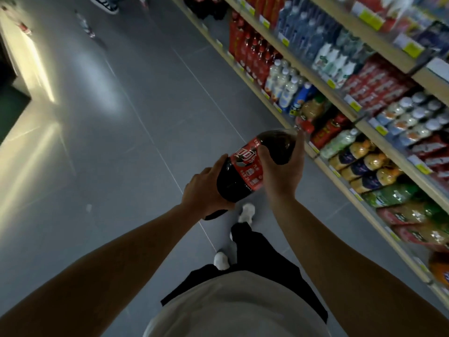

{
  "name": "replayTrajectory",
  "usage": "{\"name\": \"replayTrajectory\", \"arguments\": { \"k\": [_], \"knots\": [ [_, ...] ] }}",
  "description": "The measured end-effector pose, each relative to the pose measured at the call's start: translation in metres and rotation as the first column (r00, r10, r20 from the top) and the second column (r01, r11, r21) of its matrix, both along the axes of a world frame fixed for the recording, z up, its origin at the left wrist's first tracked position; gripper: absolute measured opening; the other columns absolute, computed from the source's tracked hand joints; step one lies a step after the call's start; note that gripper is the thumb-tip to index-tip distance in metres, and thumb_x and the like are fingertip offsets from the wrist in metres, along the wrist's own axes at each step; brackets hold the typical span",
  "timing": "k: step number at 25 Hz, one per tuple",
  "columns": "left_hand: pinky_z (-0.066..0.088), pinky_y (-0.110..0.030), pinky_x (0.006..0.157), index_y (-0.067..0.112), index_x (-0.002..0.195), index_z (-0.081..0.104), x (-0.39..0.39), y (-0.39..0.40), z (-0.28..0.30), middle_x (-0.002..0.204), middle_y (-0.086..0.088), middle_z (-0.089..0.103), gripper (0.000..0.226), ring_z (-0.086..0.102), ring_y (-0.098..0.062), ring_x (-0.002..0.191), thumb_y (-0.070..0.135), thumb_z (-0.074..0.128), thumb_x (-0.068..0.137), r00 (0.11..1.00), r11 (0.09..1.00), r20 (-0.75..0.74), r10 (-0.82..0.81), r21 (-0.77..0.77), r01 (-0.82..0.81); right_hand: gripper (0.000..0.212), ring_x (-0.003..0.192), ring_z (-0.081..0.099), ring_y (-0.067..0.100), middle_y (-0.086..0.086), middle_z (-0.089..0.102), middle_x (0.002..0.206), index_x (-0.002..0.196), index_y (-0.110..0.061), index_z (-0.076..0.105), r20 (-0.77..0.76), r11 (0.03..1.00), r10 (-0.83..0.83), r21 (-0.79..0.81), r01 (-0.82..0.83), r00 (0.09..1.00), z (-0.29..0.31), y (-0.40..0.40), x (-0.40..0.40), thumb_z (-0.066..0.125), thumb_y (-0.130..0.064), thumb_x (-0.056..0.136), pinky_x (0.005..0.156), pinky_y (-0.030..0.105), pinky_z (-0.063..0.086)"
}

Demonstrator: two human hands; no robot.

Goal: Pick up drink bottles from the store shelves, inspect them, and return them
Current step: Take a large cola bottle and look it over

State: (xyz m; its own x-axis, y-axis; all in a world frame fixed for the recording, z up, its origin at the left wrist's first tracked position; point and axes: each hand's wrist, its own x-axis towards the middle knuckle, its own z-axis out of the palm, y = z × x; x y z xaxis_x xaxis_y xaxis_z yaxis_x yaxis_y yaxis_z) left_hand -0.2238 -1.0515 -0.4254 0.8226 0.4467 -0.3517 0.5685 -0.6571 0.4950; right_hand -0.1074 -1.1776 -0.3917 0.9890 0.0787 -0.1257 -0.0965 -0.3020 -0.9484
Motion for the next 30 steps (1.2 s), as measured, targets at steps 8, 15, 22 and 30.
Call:
{"name": "replayTrajectory", "arguments": {
  "k": [8, 15, 22, 30],
  "knots": [
    [0.055, -0.048, 0.091, 0.044, 0.153, 0.006, 0.108, 0.18, -0.007, 0.133, 0.0, 0.058, 0.13, 0.061, -0.027, 0.115, 0.048, 0.087, 0.052, 0.991, 0.991, -0.027, 0.133, 0.007, -0.133, 0.094, 0.14, 0.039, 0.018, 0.0, 0.034, 0.157, 0.156, -0.035, 0.021, 0.0, 0.988, 0.149, 0.039, -0.149, 0.989, -0.022, 0.194, 0.126, 0.077, -0.041, 0.081, 0.104, 0.034, 0.042],
    [0.055, -0.045, 0.09, 0.051, 0.15, 0.006, 0.198, 0.335, -0.008, 0.129, 0.002, 0.06, 0.126, 0.061, -0.028, 0.114, 0.05, 0.083, 0.051, 0.977, 0.978, -0.022, 0.211, -0.007, -0.211, 0.092, 0.138, 0.041, 0.021, 0.002, 0.035, 0.156, 0.156, -0.032, 0.023, 0.0, 0.969, 0.247, -0.008, -0.247, 0.969, -0.021, 0.361, 0.228, 0.077, -0.038, 0.082, 0.106, 0.041, 0.045],
    [0.055, -0.051, 0.09, 0.051, 0.148, 0.005, 0.308, 0.561, -0.028, 0.128, -0.001, 0.06, 0.124, 0.061, -0.031, 0.113, 0.048, 0.082, 0.051, 0.986, 0.986, -0.016, 0.167, -0.014, -0.167, 0.095, 0.138, 0.042, 0.022, 0.001, 0.034, 0.157, 0.155, -0.036, 0.023, -0.029, 0.979, 0.203, 0.03, -0.202, 0.979, -0.042, 0.577, 0.333, 0.077, -0.047, 0.079, 0.103, 0.041, 0.049],
    [0.055, -0.052, 0.087, 0.052, 0.148, 0.006, 0.459, 0.794, -0.014, 0.128, 0.002, 0.059, 0.124, 0.06, -0.03, 0.112, 0.049, 0.085, 0.053, 0.998, 1.0, -0.067, -0.014, 0.017, 0.015, 0.09, 0.135, 0.045, 0.025, 0.002, 0.037, 0.154, 0.153, -0.037, 0.025, -0.052, 0.998, 0.019, 0.055, -0.016, 0.998, -0.03, 0.788, 0.462, 0.077, -0.042, 0.08, 0.098, 0.044, 0.053]
  ]
}}
